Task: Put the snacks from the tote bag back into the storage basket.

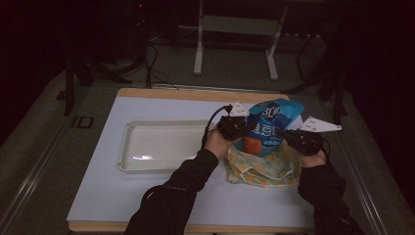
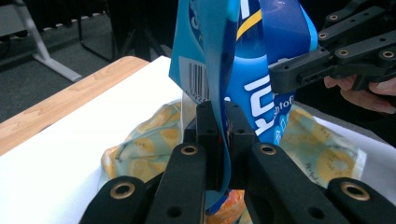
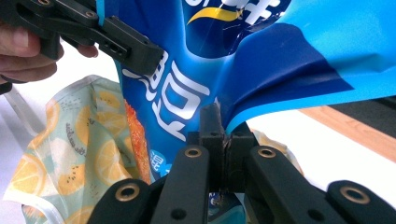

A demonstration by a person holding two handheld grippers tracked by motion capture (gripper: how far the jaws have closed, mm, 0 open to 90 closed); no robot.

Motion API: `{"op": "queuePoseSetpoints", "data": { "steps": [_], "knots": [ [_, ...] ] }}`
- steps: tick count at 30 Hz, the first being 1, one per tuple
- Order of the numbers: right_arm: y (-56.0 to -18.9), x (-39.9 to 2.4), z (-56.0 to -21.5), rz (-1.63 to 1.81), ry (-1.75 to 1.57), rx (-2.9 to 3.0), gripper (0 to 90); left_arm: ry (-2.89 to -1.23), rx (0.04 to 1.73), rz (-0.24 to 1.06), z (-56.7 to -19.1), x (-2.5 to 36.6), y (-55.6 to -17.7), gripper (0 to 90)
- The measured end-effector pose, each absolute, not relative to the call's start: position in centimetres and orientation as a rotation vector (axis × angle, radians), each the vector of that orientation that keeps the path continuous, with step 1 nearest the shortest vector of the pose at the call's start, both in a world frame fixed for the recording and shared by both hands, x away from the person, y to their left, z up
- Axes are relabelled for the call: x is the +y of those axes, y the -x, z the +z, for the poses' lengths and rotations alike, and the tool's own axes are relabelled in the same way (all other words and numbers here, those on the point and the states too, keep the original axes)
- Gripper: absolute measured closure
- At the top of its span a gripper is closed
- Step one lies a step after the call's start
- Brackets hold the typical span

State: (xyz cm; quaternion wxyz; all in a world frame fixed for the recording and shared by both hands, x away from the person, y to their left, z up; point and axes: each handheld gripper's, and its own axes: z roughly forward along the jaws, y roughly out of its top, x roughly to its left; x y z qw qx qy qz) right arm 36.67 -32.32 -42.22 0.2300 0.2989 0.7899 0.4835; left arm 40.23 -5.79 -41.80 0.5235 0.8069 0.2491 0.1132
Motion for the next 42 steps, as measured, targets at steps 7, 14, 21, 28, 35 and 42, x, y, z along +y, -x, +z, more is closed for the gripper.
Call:
{"op": "queuePoseSetpoints", "data": {
  "steps": [7, 14, 21, 28, 35, 42],
  "knots": [
    [-36.3, -32.4, -40.7, 1.343, -0.801, 2.155, 89.1, -1.926, 0.578, 0.27, -40.2, -5.7, -40.1, 88.8],
    [-36.1, -32.5, -39.3, 1.356, -0.793, 2.133, 89.1, -1.923, 0.571, 0.284, -38.5, -5.8, -40.0, 88.8],
    [-35.8, -32.6, -37.6, 1.363, -0.781, 2.115, 89.1, -1.921, 0.557, 0.296, -36.7, -5.9, -39.7, 88.8],
    [-35.6, -32.4, -36.0, 1.356, -0.761, 2.105, 89.2, -1.91, 0.55, 0.315, -35.2, -5.6, -39.5, 88.8],
    [-35.6, -31.6, -34.3, 1.356, -0.723, 2.094, 89.2, -1.897, 0.547, 0.343, -33.5, -4.6, -39.2, 88.8],
    [-35.9, -30.0, -33.2, 1.364, -0.692, 2.101, 89.2, -1.88, 0.573, 0.355, -32.5, -2.9, -38.9, 88.8]
  ]
}}
